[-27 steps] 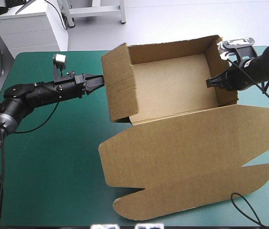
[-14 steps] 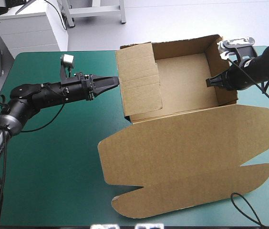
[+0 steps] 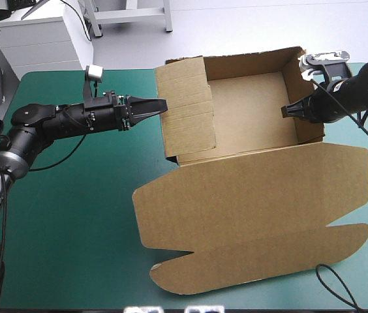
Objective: Fold the box
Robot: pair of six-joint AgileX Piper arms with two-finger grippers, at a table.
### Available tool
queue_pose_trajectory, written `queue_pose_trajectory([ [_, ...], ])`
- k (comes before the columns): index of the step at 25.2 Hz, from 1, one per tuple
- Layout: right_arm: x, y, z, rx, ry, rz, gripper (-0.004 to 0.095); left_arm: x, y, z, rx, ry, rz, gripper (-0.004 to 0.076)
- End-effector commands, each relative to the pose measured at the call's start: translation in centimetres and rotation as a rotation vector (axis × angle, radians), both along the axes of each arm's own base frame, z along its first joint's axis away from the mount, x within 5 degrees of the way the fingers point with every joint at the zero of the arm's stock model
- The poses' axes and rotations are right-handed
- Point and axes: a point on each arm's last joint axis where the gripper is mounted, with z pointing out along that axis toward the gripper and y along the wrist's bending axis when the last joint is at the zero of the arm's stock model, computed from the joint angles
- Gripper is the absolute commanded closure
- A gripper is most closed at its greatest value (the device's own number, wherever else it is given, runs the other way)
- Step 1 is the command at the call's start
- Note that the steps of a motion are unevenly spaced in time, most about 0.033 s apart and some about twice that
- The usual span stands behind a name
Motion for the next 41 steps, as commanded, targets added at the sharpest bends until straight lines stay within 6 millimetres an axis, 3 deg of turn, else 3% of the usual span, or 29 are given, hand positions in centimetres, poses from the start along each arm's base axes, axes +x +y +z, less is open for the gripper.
queue_pose_trajectory([
  [1,-1.2,1.2,2.6,0.012,-0.143,-0.014,0.0919,-1.9,-1.3,3.5,0.012,-0.072,-0.066,0.0222],
  [7,-1.3,2.8,2.8,0.02,-0.175,-0.032,0.092,-1.4,-2.3,5.1,0.38,-0.107,0.103,0.0222],
  [15,-1.2,3.7,3.2,0.125,-0.189,-0.028,0.092,-1.7,-2.9,7.5,0.566,-0.163,0.281,0.0265],
  [25,-1.1,4.0,3.5,0.188,-0.206,-0.048,0.092,-1.6,-4.7,7.9,0.756,-0.263,0.403,0.0416],
  [27,-1.1,4.1,3.5,0.199,-0.206,-0.046,0.092,-1.3,-5.2,7.8,0.761,-0.269,0.408,0.0517],
  [29,-0.9,4.1,3.3,0.197,-0.204,-0.043,0.092,-0.5,-5.7,6.8,0.781,-0.237,0.387,0.0652],
  [31,-0.7,4.1,3.2,0.19,-0.201,-0.043,0.0919,0.2,-6.0,5.9,0.813,-0.227,0.372,0.0731],
  [41,2.2,4.7,-1.0,0.12,-0.017,-0.048,0.0919,3.4,-6.9,0.0,1.034,-0.067,0.272,0.0731],
])
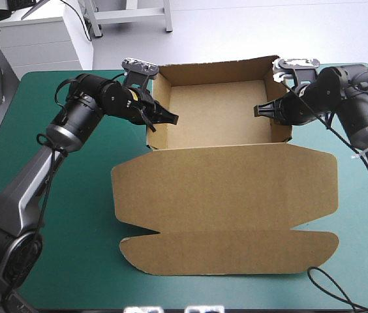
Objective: Fold the box
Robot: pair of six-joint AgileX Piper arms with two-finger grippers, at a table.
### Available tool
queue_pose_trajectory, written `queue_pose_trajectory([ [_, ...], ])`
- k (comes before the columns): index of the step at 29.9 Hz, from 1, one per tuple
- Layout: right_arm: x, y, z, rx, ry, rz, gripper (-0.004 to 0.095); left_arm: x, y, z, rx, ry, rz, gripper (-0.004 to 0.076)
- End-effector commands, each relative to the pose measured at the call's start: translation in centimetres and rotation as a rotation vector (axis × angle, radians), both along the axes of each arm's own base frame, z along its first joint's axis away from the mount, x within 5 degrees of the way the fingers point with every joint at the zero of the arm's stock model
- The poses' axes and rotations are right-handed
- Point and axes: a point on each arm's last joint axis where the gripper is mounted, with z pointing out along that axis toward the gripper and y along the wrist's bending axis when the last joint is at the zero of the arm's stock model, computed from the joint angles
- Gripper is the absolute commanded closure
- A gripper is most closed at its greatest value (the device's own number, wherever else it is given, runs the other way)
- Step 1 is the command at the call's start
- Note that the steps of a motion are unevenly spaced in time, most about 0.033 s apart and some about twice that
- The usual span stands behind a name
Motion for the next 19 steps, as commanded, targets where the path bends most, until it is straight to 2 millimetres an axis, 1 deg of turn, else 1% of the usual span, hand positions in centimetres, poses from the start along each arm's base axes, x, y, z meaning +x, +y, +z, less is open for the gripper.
queue_pose_trajectory([
  [1,0.3,0.5,1.1,0.048,-0.067,0.014,0.0919,-0.2,-0.3,0.1,0.033,0.017,-0.041,0.0731],
  [4,1.2,0.5,-0.8,0.007,0.027,0.018,0.0919,0.6,-0.4,-1.6,0.05,0.088,-0.018,0.0731],
  [7,2.0,0.5,-2.4,-0.038,0.09,0.019,0.0919,1.6,0.0,-3.0,0.052,0.143,0.02,0.0731],
  [10,2.9,0.6,-3.6,-0.051,0.119,0.017,0.0919,2.2,0.9,-3.8,0.053,0.192,0.057,0.0731],
  [12,3.5,0.8,-4.5,-0.049,0.134,0.019,0.0919,2.5,1.8,-4.3,0.066,0.237,0.086,0.0731],
  [15,4.1,1.6,-5.9,-0.059,0.173,0.036,0.092,2.7,2.9,-4.8,0.088,0.291,0.107,0.0731],
  [17,4.5,2.4,-7.0,-0.065,0.2,0.05,0.092,2.8,3.0,-5.0,0.106,0.297,0.109,0.0731],
  [19,4.7,3.6,-8.0,-0.073,0.221,0.071,0.092,2.8,2.9,-5.2,0.112,0.299,0.108,0.0731],
])
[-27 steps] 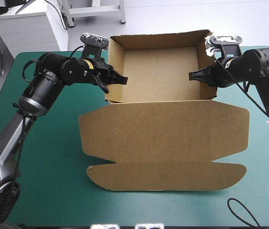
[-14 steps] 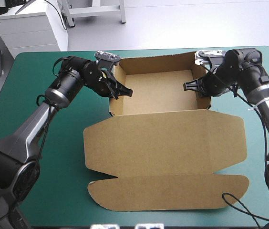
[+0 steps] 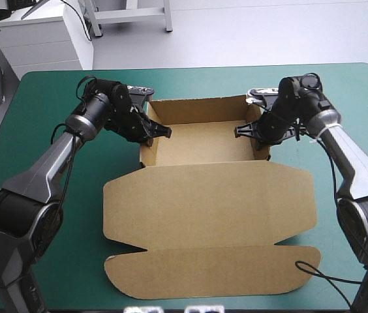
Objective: Fold the box
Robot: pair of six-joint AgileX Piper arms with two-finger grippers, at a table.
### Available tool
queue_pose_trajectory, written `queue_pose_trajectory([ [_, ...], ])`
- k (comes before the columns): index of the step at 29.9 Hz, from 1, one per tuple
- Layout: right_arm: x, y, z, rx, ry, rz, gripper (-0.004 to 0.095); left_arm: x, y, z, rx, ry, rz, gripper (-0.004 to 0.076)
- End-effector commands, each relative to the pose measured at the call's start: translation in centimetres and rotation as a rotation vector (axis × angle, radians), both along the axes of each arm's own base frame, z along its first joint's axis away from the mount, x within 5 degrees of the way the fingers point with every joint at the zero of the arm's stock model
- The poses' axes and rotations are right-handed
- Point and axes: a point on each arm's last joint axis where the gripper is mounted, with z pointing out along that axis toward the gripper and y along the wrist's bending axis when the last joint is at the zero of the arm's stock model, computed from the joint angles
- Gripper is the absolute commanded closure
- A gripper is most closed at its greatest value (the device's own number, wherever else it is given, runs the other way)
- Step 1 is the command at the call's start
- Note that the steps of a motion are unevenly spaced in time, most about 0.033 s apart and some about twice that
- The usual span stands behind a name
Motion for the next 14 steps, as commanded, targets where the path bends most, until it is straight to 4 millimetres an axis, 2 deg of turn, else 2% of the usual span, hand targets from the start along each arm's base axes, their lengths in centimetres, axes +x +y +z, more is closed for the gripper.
queue_pose_trajectory([
  [1,0.0,0.9,1.6,-0.014,-0.093,0.042,0.092,-0.9,0.9,2.5,0.036,-0.049,-0.029,0.0731],
  [5,0.0,2.5,1.2,-0.003,-0.113,0.06,0.092,-0.9,1.2,2.2,0.074,-0.03,-0.032,0.0731],
  [9,-0.2,2.4,1.1,-0.021,-0.092,0.056,0.0922,-0.8,1.7,1.9,0.135,-0.027,-0.049,0.0717],
  [12,-0.4,2.0,1.0,-0.061,-0.065,0.062,0.0922,-0.8,1.6,1.9,0.133,-0.027,-0.058,0.0636],
  [14,-0.6,1.8,0.9,-0.083,-0.046,0.063,0.0921,-0.9,1.5,1.9,0.118,-0.022,-0.058,0.0538],
])
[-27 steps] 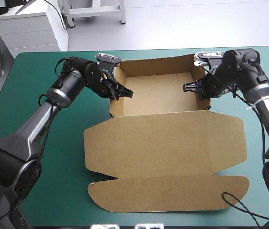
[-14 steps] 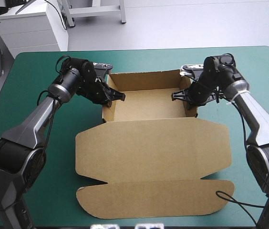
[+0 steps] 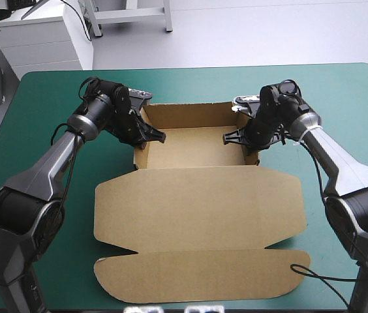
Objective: Fold the box
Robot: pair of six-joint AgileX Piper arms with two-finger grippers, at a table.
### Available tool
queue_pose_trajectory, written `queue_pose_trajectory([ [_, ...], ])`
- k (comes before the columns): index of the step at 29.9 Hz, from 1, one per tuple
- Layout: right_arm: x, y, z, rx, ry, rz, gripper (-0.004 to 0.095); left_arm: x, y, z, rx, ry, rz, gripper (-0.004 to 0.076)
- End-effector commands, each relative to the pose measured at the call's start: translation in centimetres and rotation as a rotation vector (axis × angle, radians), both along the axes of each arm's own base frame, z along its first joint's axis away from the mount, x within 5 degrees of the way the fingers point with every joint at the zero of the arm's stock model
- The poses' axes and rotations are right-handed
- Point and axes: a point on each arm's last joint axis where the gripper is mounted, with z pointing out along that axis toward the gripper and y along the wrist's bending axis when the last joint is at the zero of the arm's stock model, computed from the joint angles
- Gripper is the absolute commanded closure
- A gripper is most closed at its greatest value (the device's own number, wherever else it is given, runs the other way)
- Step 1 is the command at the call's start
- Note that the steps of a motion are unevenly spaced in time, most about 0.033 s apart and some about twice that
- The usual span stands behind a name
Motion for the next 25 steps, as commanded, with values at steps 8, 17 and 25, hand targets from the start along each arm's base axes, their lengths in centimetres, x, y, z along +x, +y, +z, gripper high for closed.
queue_pose_trajectory([
  [8,-0.9,-1.0,2.9,-0.048,-0.056,0.023,0.0584,-1.4,0.3,2.7,-0.024,-0.009,0.006,0.0329],
  [17,-0.9,-1.0,3.1,-0.046,-0.059,0.018,0.0209,-1.4,0.3,2.8,-0.031,-0.009,0.006,0.0329],
  [25,-1.2,-1.1,3.6,-0.043,-0.075,0.026,0.0235,-2.0,0.2,4.1,-0.063,-0.041,-0.033,0.0329],
])
